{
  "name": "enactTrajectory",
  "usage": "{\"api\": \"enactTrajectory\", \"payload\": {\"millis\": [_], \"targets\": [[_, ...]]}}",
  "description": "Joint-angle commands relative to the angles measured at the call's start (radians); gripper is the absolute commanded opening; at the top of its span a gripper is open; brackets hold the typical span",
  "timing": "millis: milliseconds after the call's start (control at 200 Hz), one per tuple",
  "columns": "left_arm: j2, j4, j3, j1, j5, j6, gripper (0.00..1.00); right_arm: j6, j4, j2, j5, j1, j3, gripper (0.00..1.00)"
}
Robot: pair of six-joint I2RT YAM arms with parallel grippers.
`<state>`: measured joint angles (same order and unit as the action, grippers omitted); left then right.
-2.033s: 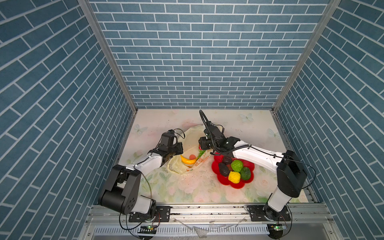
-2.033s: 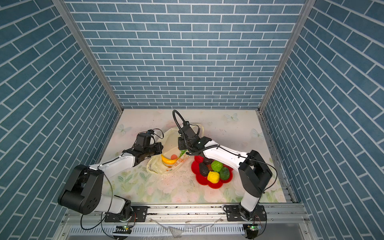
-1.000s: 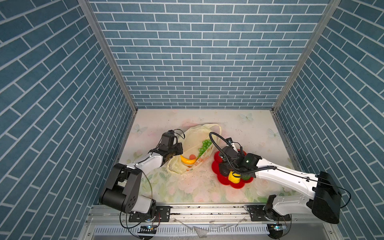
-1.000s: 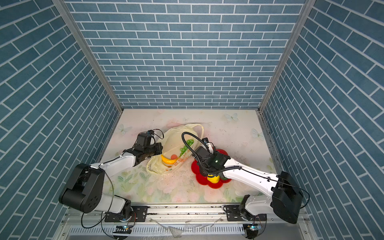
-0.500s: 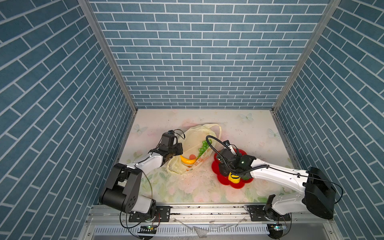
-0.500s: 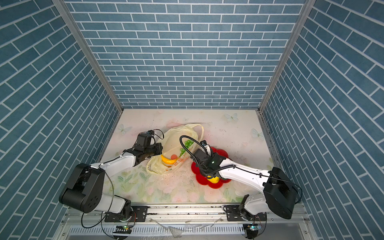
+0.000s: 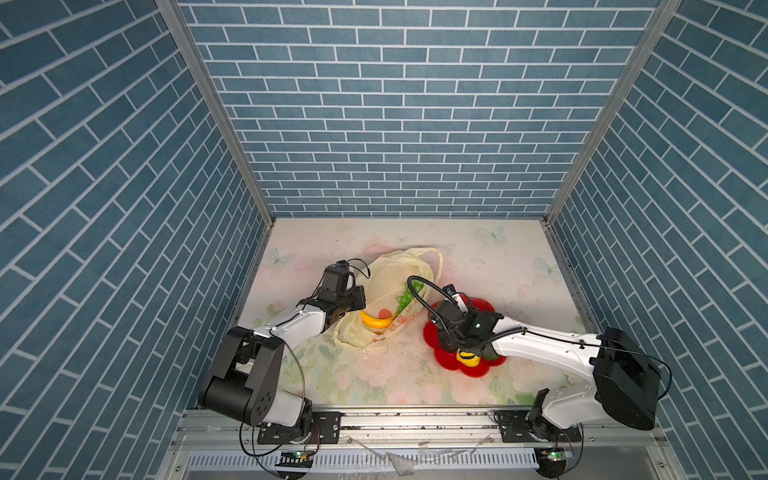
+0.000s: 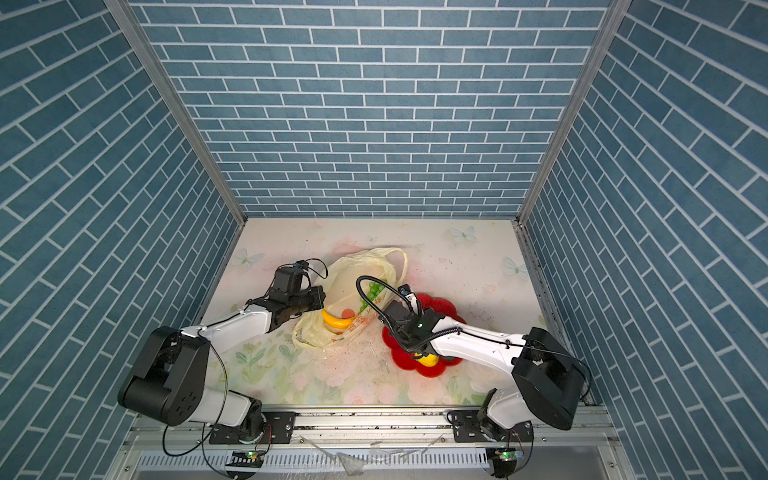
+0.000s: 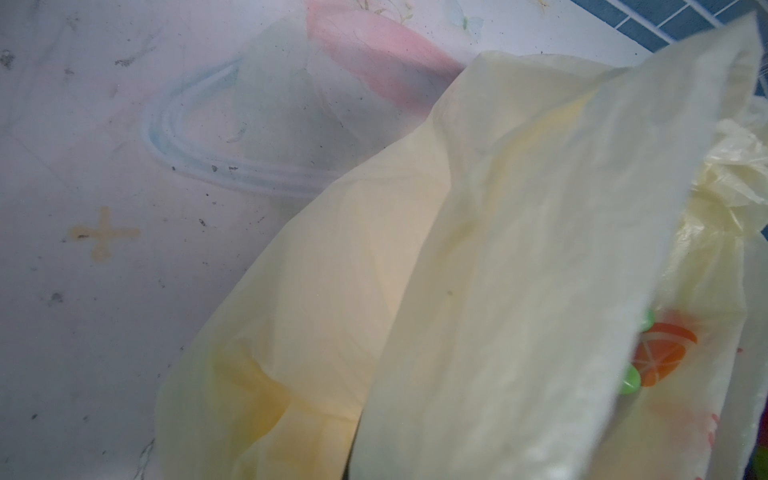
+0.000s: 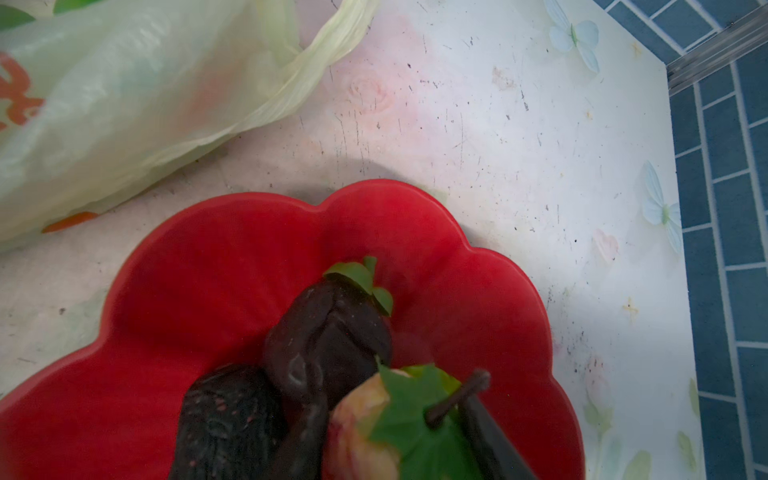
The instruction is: Take the fake fruits out of the plastic bag
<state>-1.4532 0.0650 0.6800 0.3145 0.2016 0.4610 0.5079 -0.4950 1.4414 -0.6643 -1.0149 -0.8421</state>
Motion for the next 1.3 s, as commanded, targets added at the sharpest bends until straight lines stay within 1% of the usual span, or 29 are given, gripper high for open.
{"api": "enactTrajectory", "payload": {"millis": [0, 295, 485, 655, 810, 1110, 1210, 1250, 1295], "targets": [[-0.012, -0.01, 0.01, 0.001, -0.013, -0.012, 0.0, -0.003, 0.001, 0.02, -0.022, -0.011, 0.021, 0.49], [-0.012, -0.009, 0.012, 0.001, -0.013, -0.013, 0.0, 0.012, 0.003, 0.032, -0.017, -0.019, 0.024, 0.57], [-0.008, -0.01, 0.01, 0.001, -0.015, -0.015, 0.0, 0.024, 0.002, 0.026, -0.014, -0.02, 0.026, 0.64], [-0.007, -0.011, 0.009, 0.0, -0.018, -0.017, 0.0, 0.026, -0.005, 0.011, -0.01, -0.021, 0.026, 0.65], [-0.008, -0.01, 0.01, 0.0, -0.018, -0.016, 0.0, 0.03, -0.014, -0.014, -0.018, -0.02, 0.027, 0.71], [-0.006, -0.01, 0.01, 0.0, -0.015, -0.017, 0.0, 0.019, -0.042, -0.045, -0.021, -0.019, -0.031, 0.72], [0.0, -0.01, 0.009, -0.001, -0.016, -0.018, 0.0, -0.004, -0.045, -0.05, 0.004, -0.013, -0.096, 0.72], [0.003, -0.01, 0.008, 0.0, -0.016, -0.016, 0.0, -0.017, -0.035, -0.046, 0.045, -0.002, -0.123, 0.72], [0.007, -0.01, 0.005, 0.0, -0.019, -0.017, 0.0, -0.032, -0.018, -0.033, 0.123, 0.02, -0.157, 0.72]]}}
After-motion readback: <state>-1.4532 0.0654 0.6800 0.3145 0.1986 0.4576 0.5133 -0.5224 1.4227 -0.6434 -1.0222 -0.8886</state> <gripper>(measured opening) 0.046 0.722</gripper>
